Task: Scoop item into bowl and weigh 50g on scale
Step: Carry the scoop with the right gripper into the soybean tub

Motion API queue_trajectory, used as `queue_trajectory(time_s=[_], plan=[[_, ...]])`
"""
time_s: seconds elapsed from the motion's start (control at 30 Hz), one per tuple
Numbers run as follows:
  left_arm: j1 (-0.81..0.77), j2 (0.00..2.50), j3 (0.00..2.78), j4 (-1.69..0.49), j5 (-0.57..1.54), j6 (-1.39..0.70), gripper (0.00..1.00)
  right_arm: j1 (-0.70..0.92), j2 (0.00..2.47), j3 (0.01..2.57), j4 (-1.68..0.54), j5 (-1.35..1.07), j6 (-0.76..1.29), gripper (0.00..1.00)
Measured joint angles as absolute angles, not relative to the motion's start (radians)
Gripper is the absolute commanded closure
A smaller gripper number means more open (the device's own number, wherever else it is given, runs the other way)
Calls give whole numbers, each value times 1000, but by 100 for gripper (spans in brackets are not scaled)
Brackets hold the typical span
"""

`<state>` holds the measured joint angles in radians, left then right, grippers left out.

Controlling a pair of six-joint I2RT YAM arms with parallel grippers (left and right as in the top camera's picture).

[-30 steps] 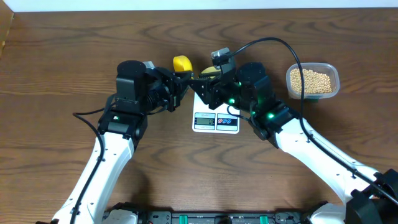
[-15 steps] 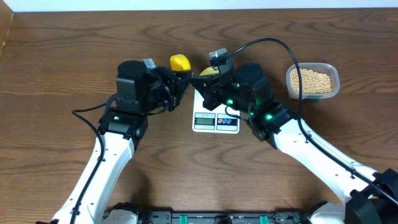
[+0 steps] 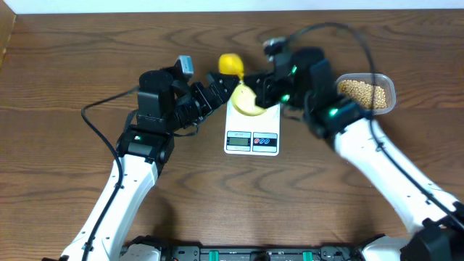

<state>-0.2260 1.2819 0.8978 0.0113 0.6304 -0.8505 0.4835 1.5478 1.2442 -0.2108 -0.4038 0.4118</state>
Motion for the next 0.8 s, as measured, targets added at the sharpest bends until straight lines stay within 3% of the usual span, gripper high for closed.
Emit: queue_trajectory(time_s=[0.4, 0.57, 0.8], plan=[[-225, 1282, 898, -36, 630, -492, 2, 219, 1543, 1713, -1012, -211, 237, 99], [-225, 1282, 898, -78, 613, -427, 2, 46, 1551, 1723, -1161, -104, 185, 99], [-225, 1282, 898, -100, 572, -403, 2, -131, 1623, 1723, -1191, -51, 119, 99]])
